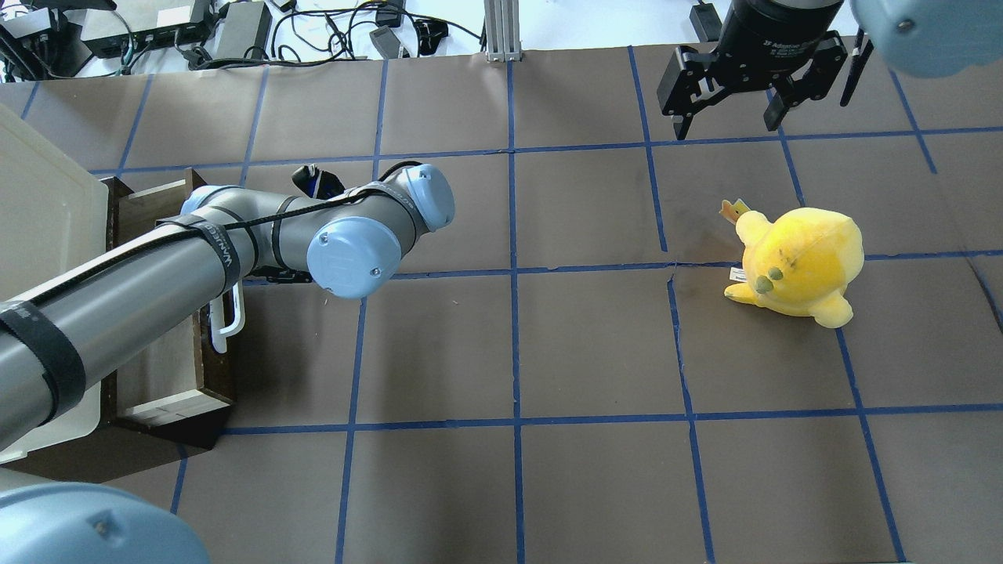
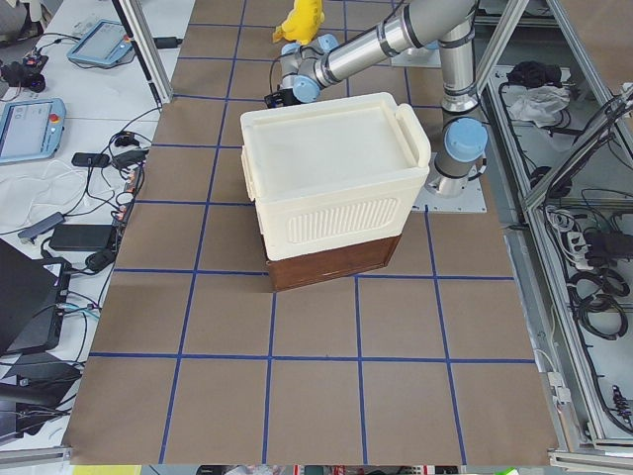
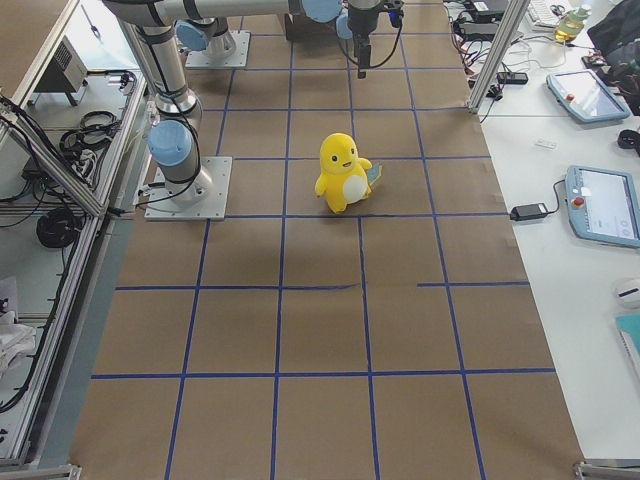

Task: Pull drawer sideways
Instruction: 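Pull the drawer outward by its handle with the left gripper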

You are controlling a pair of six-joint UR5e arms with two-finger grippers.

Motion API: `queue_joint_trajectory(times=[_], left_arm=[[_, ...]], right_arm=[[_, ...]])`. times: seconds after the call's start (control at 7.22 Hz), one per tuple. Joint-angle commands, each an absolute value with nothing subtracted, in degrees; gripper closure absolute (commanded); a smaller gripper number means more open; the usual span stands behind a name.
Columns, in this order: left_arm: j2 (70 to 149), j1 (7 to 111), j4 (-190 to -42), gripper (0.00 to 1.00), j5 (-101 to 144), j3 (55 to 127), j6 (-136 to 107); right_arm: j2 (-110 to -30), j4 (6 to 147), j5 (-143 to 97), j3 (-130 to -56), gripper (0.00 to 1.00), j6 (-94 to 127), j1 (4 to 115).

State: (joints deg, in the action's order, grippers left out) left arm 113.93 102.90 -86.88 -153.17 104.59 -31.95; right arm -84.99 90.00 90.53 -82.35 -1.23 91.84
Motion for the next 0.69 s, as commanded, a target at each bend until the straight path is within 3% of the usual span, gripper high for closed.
queue_joint_trajectory(times=[0.0, 0.55], left_arm=[[113.91, 103.36, -86.92, 0.76, -153.10, 104.33, -31.90], [113.99, 103.89, -86.92, 0.76, -153.11, 104.24, -31.55]], right_arm=[[-84.99, 90.00, 90.53, -82.35, 0.00, -1.23, 91.85], [-84.99, 90.00, 90.53, -82.35, 0.00, -1.32, 91.85]])
